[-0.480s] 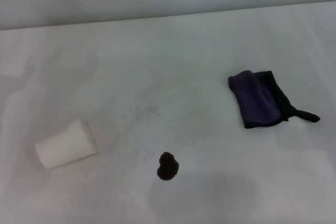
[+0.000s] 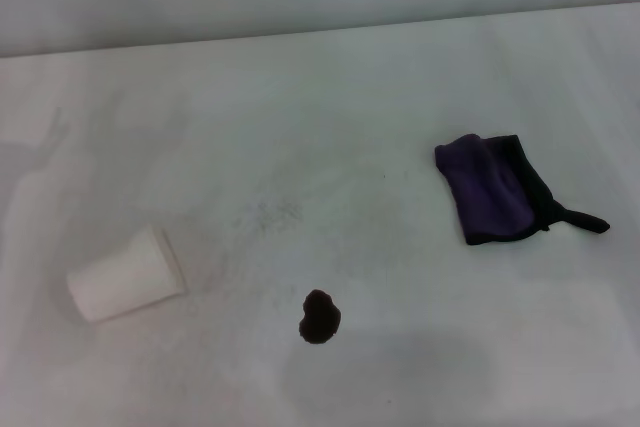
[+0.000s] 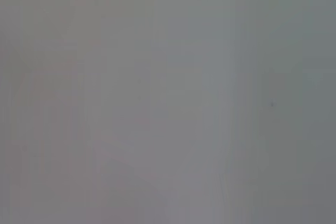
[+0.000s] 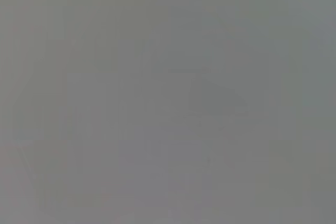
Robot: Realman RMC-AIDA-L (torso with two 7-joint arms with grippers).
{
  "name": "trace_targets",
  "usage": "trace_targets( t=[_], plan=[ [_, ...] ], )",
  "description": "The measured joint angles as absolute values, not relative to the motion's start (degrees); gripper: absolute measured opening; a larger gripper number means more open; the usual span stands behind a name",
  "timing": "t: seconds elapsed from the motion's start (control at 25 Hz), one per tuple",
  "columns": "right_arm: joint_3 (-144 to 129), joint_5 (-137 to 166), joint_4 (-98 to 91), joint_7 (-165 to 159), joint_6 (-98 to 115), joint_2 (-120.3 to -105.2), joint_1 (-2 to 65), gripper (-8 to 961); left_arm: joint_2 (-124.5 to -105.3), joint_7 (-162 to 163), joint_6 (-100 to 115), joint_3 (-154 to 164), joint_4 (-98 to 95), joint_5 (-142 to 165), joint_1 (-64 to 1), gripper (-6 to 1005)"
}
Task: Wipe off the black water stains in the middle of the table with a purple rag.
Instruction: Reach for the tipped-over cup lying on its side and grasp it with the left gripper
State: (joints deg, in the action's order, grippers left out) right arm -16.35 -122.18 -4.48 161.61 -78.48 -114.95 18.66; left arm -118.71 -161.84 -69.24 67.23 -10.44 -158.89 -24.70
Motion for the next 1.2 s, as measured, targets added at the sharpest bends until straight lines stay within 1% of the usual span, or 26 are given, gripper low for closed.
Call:
trace_targets(
  t=[0.28,0.56,0.8,1.2],
  plan=[
    [-16.1,-122.3,-4.2,161.4,-78.2,-115.05,19.2,869,-118.52,-160.6,-69.0,67.1,-13.0,-158.5,-23.5,887],
    [-15.6,-122.6,-4.8,161.1,-77.9,-114.99,19.2,869,-116.6,-147.1,-65.8,67.3,-19.3,-148.0,-22.1,887],
    [-16.3,-122.2,-7.4,161.1,-77.8,-114.85,18.9,868,-116.46,-132.5,-60.2,67.1,-31.1,-133.4,-18.2,888],
    [-16.2,-122.2,-7.3,160.9,-78.2,-114.9,18.3,868,-116.4,-93.6,-59.4,66.1,-62.6,-94.4,-11.2,887]
  ],
)
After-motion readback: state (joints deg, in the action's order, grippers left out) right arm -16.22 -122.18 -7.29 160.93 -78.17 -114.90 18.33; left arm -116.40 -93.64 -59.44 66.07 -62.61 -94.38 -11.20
